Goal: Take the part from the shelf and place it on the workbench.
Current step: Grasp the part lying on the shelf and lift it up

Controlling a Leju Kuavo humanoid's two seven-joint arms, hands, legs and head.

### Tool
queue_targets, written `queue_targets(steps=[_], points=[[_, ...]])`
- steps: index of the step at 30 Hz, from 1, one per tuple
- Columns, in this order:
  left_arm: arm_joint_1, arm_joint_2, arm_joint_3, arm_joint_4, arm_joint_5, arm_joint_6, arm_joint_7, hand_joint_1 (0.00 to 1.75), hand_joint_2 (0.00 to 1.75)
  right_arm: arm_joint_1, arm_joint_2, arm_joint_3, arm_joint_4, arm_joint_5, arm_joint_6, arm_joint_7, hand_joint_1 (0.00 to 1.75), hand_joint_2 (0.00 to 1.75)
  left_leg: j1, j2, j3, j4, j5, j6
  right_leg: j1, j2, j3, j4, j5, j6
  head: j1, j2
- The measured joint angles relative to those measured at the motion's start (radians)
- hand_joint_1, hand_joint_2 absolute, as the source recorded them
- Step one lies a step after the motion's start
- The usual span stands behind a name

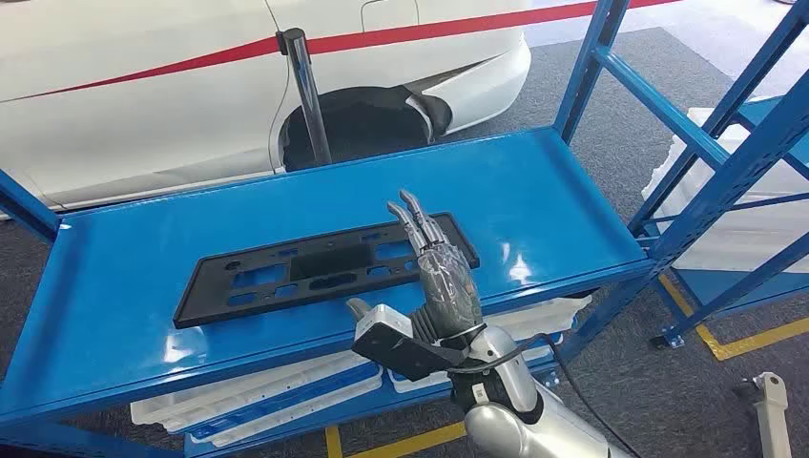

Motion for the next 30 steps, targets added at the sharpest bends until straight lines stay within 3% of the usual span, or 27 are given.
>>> queue_targets(steps=[10,21,26,30], points=[[-0.011,0.004,-0.018,0.0,-0.036,-0.014,0.003,0.0,1.75,-0.014,0.017,0.022,0.044,0.344,-0.074,0.018,0.0,1.75,0.0,0.0,0.0,0.0,0.0,0.0,0.0,0.0,0.0,0.0,0.0,0.0,0.0,0.0],[-0.02,0.005,-0.023,0.0,-0.063,-0.021,0.02,0.0,1.75,-0.057,0.028,0.088,0.162,0.73,-0.057,0.015,0.0,1.75,0.0,0.0,0.0,0.0,0.0,0.0,0.0,0.0,0.0,0.0,0.0,0.0,0.0,0.0],[-0.017,0.011,-0.023,0.0,-0.053,-0.02,0.035,0.0,1.75,-0.059,0.024,0.126,0.223,0.799,0.038,-0.011,0.0,1.75,0.0,0.0,0.0,0.0,0.0,0.0,0.0,0.0,0.0,0.0,0.0,0.0,0.0,0.0],[-0.006,0.033,-0.019,0.002,0.008,0.025,0.031,0.0,1.75,-0.073,0.024,0.159,0.267,0.791,0.063,-0.039,0.0,1.75,0.0,0.0,0.0,0.0,0.0,0.0,0.0,0.0,0.0,0.0,0.0,0.0,0.0,0.0]])
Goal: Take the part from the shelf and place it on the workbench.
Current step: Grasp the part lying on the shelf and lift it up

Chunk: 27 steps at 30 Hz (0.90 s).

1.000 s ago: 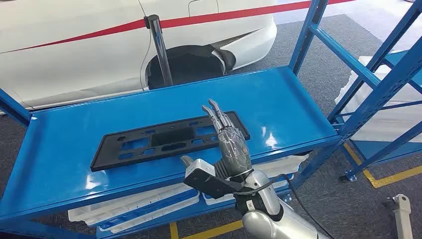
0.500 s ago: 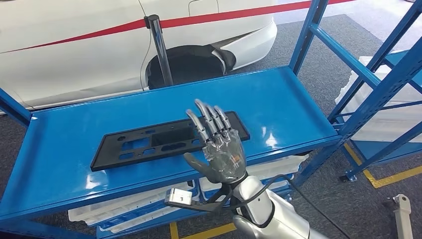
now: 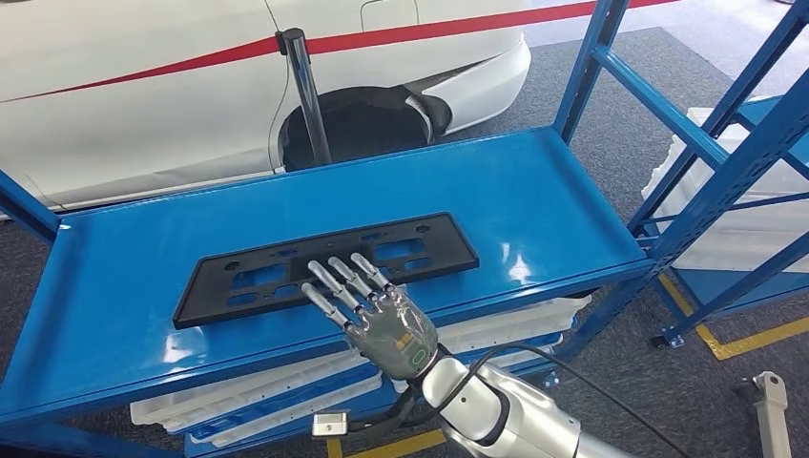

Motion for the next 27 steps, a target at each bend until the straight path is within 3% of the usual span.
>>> queue_targets(steps=[6,27], points=[[0.015,0.016,0.007,0.004,0.028,0.03,-0.043,0.0,1.75,-0.016,0.001,0.031,0.051,-0.035,0.004,0.001,0.0,1.75,0.0,-0.001,-0.001,0.0,0.0,0.0,0.0,-0.001,-0.001,0.0,0.0,0.0,0.0,0.0],[-0.01,0.016,0.006,0.004,-0.022,0.01,-0.029,0.0,1.75,-0.027,0.039,0.029,0.244,-0.145,-0.082,0.072,0.0,1.75,0.0,-0.001,0.0,0.0,0.0,0.0,0.0,0.0,-0.001,0.0,0.0,0.0,0.0,0.0]])
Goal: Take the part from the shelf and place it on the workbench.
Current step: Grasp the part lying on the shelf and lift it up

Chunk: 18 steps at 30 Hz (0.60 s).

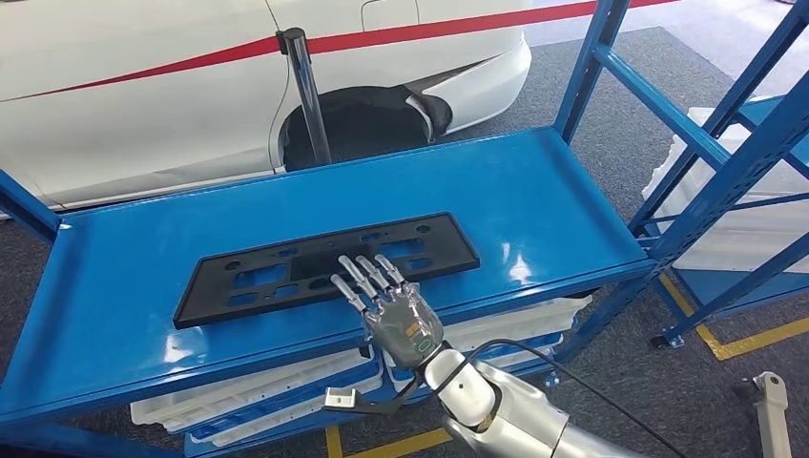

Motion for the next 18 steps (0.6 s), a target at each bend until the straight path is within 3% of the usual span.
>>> queue_targets(steps=[18], points=[[-0.002,0.003,0.0,0.0,-0.014,-0.007,0.0,0.0,1.75,0.014,-0.027,-0.085,0.047,-0.045,-0.045,0.024,0.0,1.75,0.0,0.0,0.002,0.0,0.0,0.0,0.0,0.0,0.001,0.0,0.0,0.0,0.0,0.0]])
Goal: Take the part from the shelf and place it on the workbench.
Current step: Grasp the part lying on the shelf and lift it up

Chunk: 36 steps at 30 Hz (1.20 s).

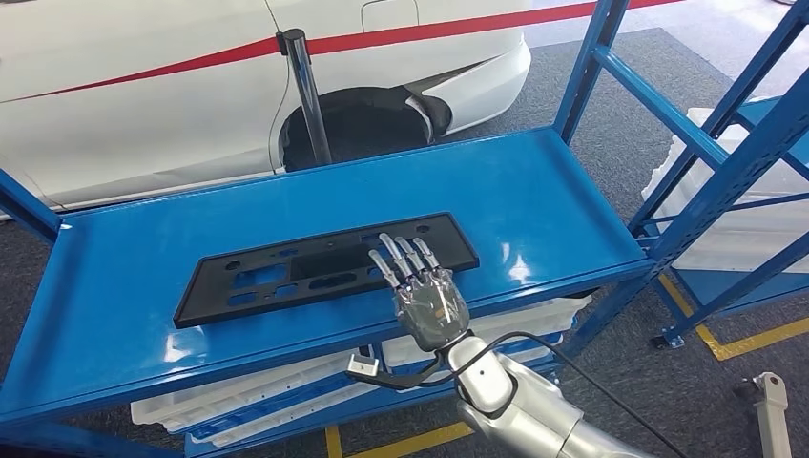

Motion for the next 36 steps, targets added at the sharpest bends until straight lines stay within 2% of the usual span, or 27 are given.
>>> queue_targets(steps=[5,11,17,36], points=[[-0.002,0.0,0.0,0.0,-0.026,-0.012,0.007,0.0,1.75,0.009,0.009,-0.003,0.03,0.036,-0.063,-0.007,0.0,1.75,0.0,0.0,0.0,0.0,0.0,0.0,0.0,0.0,0.0,0.0,0.0,0.0,0.0,0.0],[-0.006,-0.001,-0.002,0.0,-0.056,-0.026,0.018,0.0,1.75,0.018,0.067,-0.001,0.1,0.071,-0.136,-0.046,0.0,1.75,0.0,0.001,0.001,0.0,0.0,0.0,0.0,0.001,0.001,0.0,0.0,0.0,0.0,0.0],[-0.017,-0.004,-0.003,0.0,-0.075,-0.04,0.021,0.0,1.75,0.017,0.128,0.023,0.131,0.082,-0.108,-0.1,0.0,1.75,0.001,0.001,0.002,0.0,0.001,-0.002,0.002,0.001,0.002,0.0,0.001,-0.001,0.0,0.0],[-0.025,-0.01,-0.004,0.0,-0.098,-0.065,0.035,0.0,1.75,-0.053,0.246,0.066,0.229,0.076,-0.034,-0.101,0.0,1.75,0.001,0.001,0.0,0.0,0.002,-0.002,0.002,0.001,0.0,0.001,0.001,-0.001,0.0,0.0]])
